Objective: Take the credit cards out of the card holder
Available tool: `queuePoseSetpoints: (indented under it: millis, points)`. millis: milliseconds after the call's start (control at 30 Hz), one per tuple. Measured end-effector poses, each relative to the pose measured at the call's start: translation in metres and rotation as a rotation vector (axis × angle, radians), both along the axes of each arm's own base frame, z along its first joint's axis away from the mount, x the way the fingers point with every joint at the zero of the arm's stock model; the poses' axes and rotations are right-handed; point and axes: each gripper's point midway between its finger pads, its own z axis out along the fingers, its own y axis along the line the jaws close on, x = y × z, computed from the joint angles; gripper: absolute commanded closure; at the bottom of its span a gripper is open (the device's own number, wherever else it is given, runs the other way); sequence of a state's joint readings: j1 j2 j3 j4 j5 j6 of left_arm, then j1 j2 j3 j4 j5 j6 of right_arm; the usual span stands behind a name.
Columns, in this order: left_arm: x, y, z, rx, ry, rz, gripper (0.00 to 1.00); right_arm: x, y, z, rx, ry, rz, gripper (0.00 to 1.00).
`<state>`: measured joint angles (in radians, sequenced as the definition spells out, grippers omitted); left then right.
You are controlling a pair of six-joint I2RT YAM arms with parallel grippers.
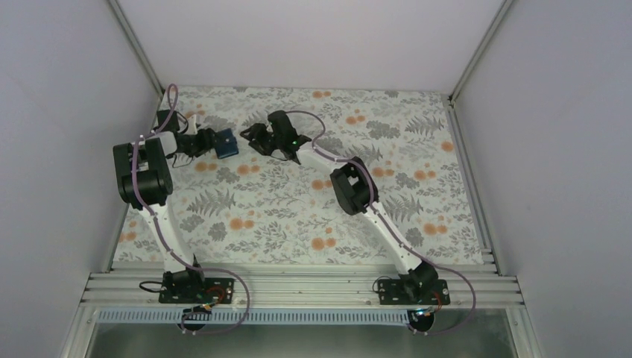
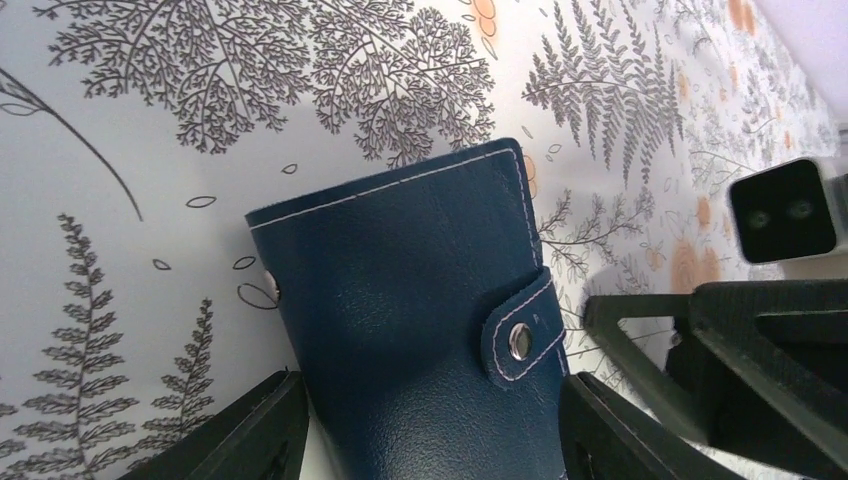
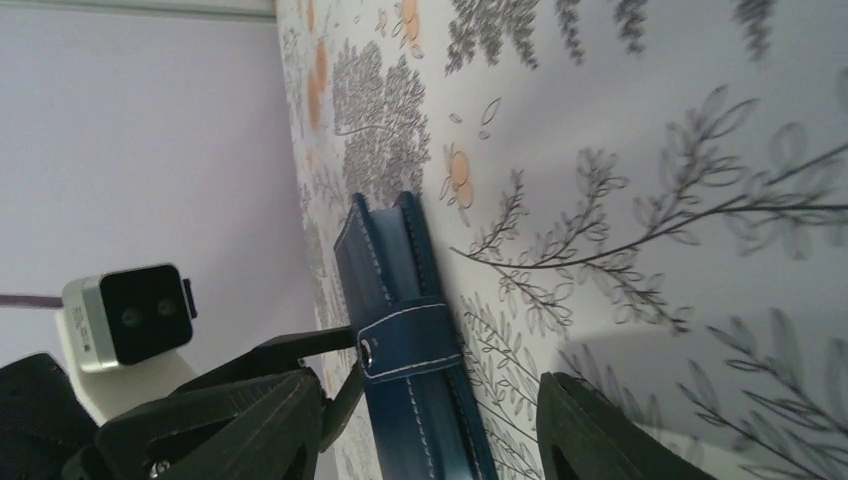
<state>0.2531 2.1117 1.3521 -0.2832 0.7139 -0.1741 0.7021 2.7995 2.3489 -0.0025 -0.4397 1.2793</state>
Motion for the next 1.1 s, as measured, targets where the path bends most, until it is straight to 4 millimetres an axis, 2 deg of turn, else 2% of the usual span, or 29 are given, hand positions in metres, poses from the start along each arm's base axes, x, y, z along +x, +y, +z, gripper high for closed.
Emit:
queuePoseSetpoints:
  millis: [167, 300, 433, 500, 600, 733, 867, 933, 1033, 1100]
  points:
    - [0.003, -0.003, -0.001, -0.026, -0.011, -0.012, 0.43, -0.005, 0.013, -0.007, 0.061, 0.051, -0.008, 0.6]
    - [0.002, -0.006, -0.001, -0.053, -0.009, -0.022, 0.52, -0.013, 0.026, -0.01, 0.117, 0.071, 0.012, 0.73]
    - [0.0, -0.007, -0.003, -0.062, -0.002, -0.02, 0.71, -0.017, 0.032, -0.008, 0.135, 0.079, 0.022, 0.81]
    - [-0.001, -0.007, -0.004, -0.062, -0.002, -0.02, 0.89, -0.017, 0.032, -0.007, 0.137, 0.081, 0.023, 0.82]
    - [0.0, -0.006, -0.001, -0.073, -0.016, -0.026, 0.97, -0.017, 0.032, -0.008, 0.133, 0.072, 0.03, 0.82]
    - [0.0, -0.009, 0.008, -0.1, -0.042, -0.05, 0.98, -0.017, 0.03, -0.008, 0.117, 0.05, 0.039, 0.72]
    - [-0.004, -0.013, 0.012, -0.098, -0.047, -0.079, 0.98, -0.02, 0.024, -0.003, 0.073, 0.018, 0.063, 0.51]
    - [-0.008, -0.018, 0.019, -0.079, -0.058, -0.108, 0.98, -0.024, 0.012, 0.004, 0.019, -0.002, 0.071, 0.41]
    - [-0.014, -0.025, 0.045, -0.023, -0.12, -0.163, 0.98, -0.034, -0.014, 0.029, -0.042, -0.044, 0.079, 0.3]
    - [-0.02, -0.03, 0.074, 0.024, -0.195, -0.211, 0.98, -0.038, -0.042, 0.059, -0.07, -0.102, 0.072, 0.22]
